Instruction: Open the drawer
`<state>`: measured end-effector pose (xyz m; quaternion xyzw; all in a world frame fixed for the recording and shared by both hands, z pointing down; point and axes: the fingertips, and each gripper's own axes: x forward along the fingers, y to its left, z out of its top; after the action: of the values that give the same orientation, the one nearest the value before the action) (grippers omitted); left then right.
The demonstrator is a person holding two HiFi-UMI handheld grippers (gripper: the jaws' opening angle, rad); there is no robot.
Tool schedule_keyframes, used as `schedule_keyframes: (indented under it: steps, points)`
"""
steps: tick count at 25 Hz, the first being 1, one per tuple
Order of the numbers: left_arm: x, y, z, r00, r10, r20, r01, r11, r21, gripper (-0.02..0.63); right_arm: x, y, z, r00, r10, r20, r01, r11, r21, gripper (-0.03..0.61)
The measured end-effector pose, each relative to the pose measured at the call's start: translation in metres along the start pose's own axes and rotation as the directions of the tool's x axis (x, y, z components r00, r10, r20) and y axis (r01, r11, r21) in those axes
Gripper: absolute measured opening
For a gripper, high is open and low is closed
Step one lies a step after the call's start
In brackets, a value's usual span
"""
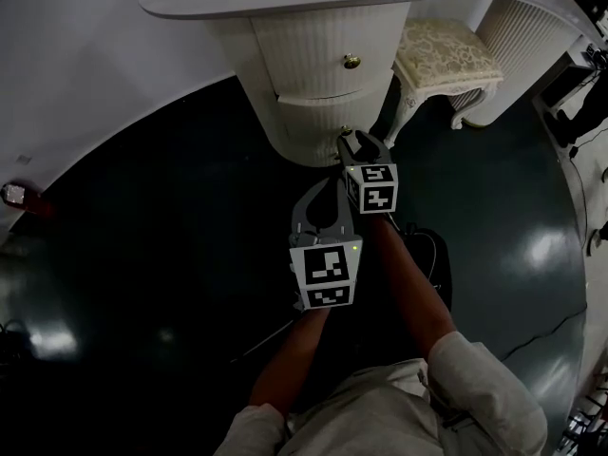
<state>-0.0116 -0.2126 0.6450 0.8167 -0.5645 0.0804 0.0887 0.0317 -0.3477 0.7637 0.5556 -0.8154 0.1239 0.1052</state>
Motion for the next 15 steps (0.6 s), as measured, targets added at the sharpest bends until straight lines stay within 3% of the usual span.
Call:
schedule_keyframes:
  steps: [4,11,15]
  points:
    - [-0.004,-0.001,0.005,0.999,0.043,0.027,-0.044,0.999,0.024,0.010,0.007,0.000,-0.002,1.000,-0.009,-0.001,0.009,1.000,-0.006,0.167]
    - [-0.006,0.008,0.001,0.998,0.038,0.040,-0.035,0.996,-0.080,0.009,0.016,-0.002,0.001,0.999,-0.040,0.029,0.042,0.998,-0.053,0.112]
    - [-0.014,0.019,-0.012,0.998,0.066,0.018,-0.065,0.995,-0.082,0.010,0.014,-0.002,-0.002,0.998,-0.049,0.027,0.050,0.998,-0.039,0.110]
